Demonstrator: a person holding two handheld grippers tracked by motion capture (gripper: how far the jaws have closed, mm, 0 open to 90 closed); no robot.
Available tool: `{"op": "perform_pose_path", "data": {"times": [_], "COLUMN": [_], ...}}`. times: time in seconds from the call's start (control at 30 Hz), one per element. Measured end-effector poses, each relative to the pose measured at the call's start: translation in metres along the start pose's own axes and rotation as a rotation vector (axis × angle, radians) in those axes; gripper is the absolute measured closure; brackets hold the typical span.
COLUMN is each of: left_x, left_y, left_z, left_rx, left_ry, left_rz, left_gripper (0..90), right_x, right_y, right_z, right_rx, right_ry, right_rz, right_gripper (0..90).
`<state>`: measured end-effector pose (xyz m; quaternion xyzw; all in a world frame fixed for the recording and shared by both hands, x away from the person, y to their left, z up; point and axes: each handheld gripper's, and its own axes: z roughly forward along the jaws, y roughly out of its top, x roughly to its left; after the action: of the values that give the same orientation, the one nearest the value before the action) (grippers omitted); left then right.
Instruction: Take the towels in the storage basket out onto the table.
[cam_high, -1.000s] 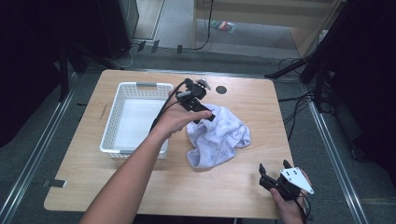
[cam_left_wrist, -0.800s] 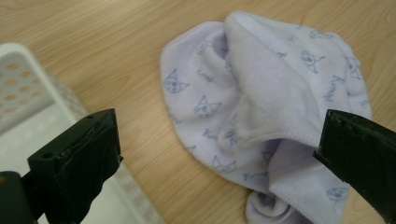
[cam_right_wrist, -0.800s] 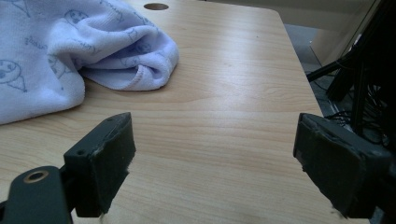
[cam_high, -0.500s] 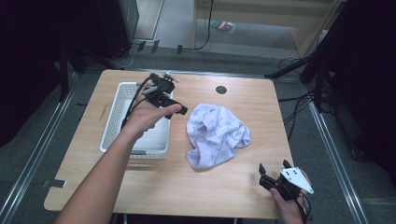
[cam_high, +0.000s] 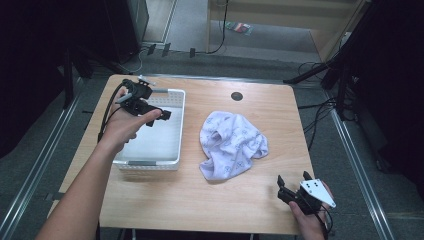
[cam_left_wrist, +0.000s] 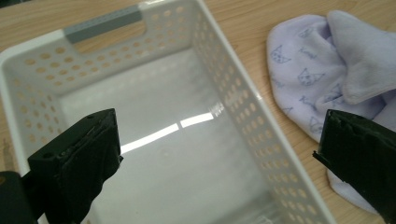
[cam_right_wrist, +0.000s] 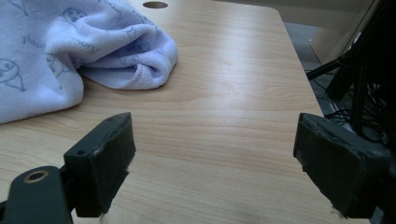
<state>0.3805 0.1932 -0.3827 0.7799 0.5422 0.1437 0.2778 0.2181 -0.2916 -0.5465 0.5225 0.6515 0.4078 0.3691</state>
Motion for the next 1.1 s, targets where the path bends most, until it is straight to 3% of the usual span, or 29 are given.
{"op": "perform_pose_path", "data": {"times": [0.17, 0.2, 0.23, 0.47, 0.83, 0.97, 1.1], "left_x": [0.020, 0.029, 0.029, 0.062, 0.083, 0.091, 0.097], "left_y": [-0.015, -0.023, -0.023, -0.056, -0.091, -0.108, -0.123], "left_z": [-0.003, -0.005, -0.005, -0.016, -0.031, -0.035, -0.036], "left_rx": [-0.015, -0.024, -0.024, -0.051, -0.107, -0.147, -0.176], "left_ry": [0.026, 0.031, 0.031, 0.048, 0.058, 0.059, 0.065], "left_rz": [-0.029, -0.053, -0.053, -0.111, -0.143, -0.169, -0.171], "left_gripper": [0.0, 0.0, 0.0, 0.0, 0.0, 0.0, 0.0], "right_x": [0.000, 0.000, 0.000, 0.000, 0.000, 0.000, 0.000], "right_y": [0.000, 0.000, 0.000, 0.000, 0.000, 0.000, 0.000], "right_z": [0.000, 0.000, 0.000, 0.000, 0.001, 0.001, 0.001], "right_rx": [0.000, 0.001, 0.001, 0.004, 0.006, 0.006, 0.006], "right_ry": [-0.001, -0.001, -0.001, -0.004, -0.005, -0.006, -0.007], "right_rz": [0.000, 0.000, 0.000, -0.004, -0.003, -0.006, -0.008], "right_gripper": [13.0, 13.0, 13.0, 13.1, 13.1, 13.2, 13.2]}}
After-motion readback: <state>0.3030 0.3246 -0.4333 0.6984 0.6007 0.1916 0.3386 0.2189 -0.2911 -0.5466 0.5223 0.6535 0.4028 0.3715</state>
